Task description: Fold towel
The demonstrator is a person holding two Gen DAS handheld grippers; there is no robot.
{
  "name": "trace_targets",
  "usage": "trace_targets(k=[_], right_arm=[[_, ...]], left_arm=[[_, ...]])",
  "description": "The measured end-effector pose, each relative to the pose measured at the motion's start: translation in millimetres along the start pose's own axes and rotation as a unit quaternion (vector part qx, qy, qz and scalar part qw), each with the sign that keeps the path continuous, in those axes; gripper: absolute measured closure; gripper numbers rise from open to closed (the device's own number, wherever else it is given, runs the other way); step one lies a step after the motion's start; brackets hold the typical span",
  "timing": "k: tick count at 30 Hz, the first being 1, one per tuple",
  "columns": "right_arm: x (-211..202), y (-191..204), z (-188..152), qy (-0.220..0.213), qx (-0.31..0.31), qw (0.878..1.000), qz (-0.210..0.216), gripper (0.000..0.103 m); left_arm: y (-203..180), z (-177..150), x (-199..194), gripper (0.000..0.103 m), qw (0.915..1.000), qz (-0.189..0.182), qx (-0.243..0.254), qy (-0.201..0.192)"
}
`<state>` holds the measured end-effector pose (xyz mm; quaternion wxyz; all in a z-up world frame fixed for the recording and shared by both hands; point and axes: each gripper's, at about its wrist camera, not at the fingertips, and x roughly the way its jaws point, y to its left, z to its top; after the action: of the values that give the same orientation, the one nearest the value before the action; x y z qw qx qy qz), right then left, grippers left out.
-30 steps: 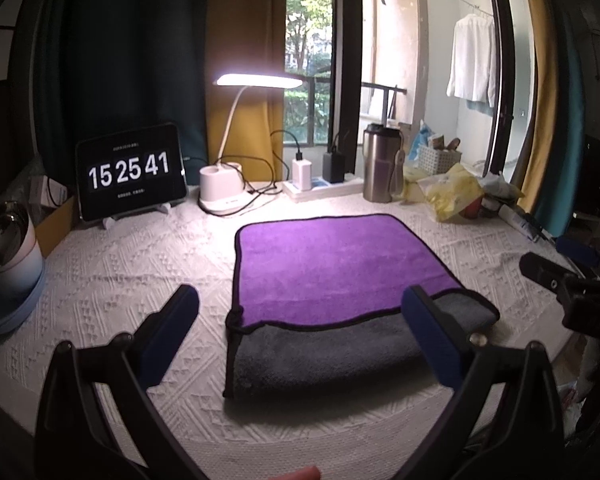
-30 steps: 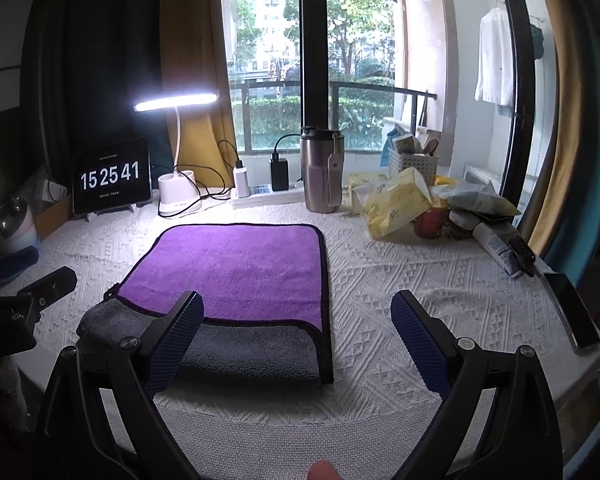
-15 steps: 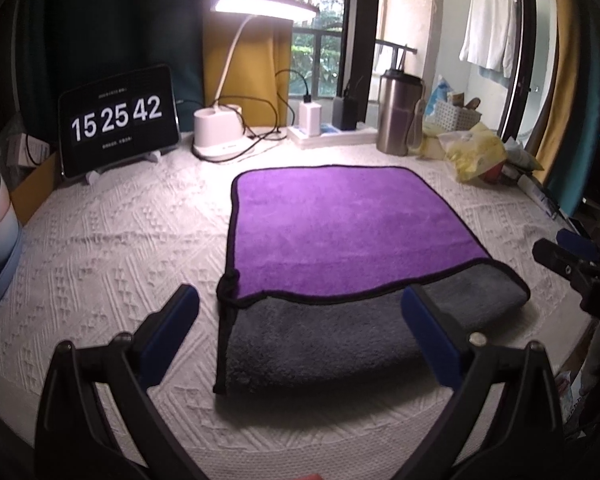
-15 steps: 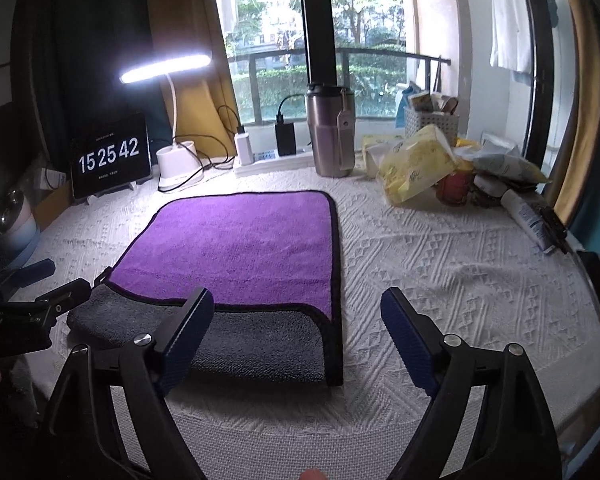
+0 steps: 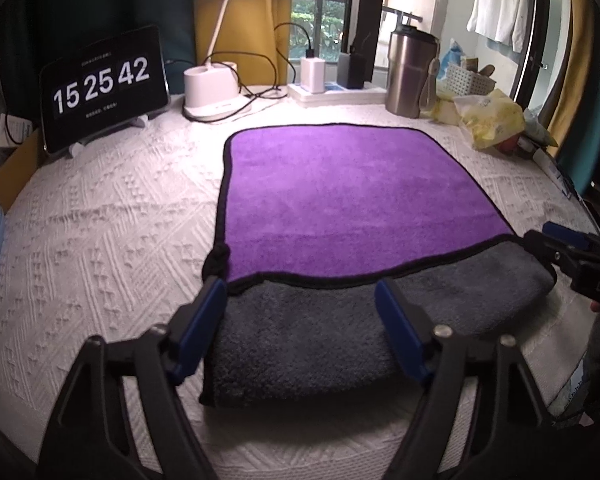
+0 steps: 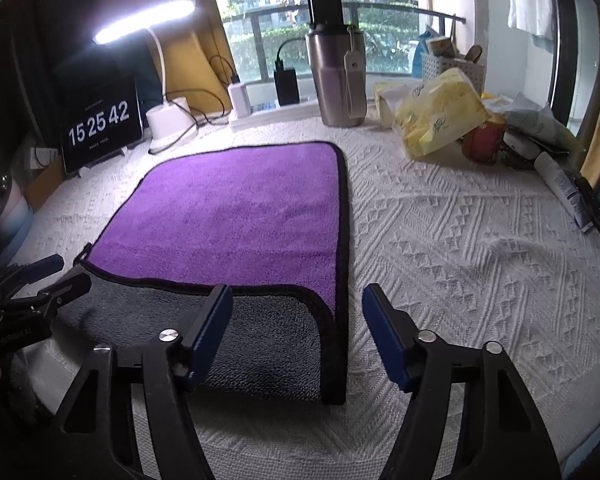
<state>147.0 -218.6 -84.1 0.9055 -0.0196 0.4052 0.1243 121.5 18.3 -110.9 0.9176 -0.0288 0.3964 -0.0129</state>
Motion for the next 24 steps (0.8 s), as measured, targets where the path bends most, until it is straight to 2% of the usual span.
trace_targets(k=[4, 9, 15, 17, 19, 23, 24], right_arm=[[12, -2, -2, 0.024, 0.002, 1.0, 0.006, 0.049], [18, 0, -2, 0.037, -0.005, 0.999, 0.001, 0.054], [23, 5, -3, 0.042, -0.023, 0.999, -0.007, 0.06], [22, 6, -3, 0.04, -0.025, 0.999, -0.011, 0.073], [21, 8, -3, 0.037, -0.03, 0.999, -0.016, 0.081], [15, 13, -4, 0.024, -0.045, 0.998, -0.03, 0.096], [14, 13, -4, 0.022, -0.047, 0.998, -0.03, 0.096]], left_arm=[[1, -1, 7, 0.038, 0.9999, -0.002, 0.001, 0.011], [2, -3, 15, 0.05, 0.9995, 0.007, 0.0, 0.03], [-1, -7, 15, 0.059, 0.9995, 0.013, 0.015, 0.026], [-1, -8, 13, 0.065, 0.9995, 0.013, 0.015, 0.024], [0, -8, 11, 0.075, 0.9997, 0.009, 0.012, 0.022], [-1, -10, 7, 0.087, 0.9998, -0.001, 0.011, 0.017], [-2, -10, 6, 0.089, 0.9998, -0.004, 0.012, 0.017]])
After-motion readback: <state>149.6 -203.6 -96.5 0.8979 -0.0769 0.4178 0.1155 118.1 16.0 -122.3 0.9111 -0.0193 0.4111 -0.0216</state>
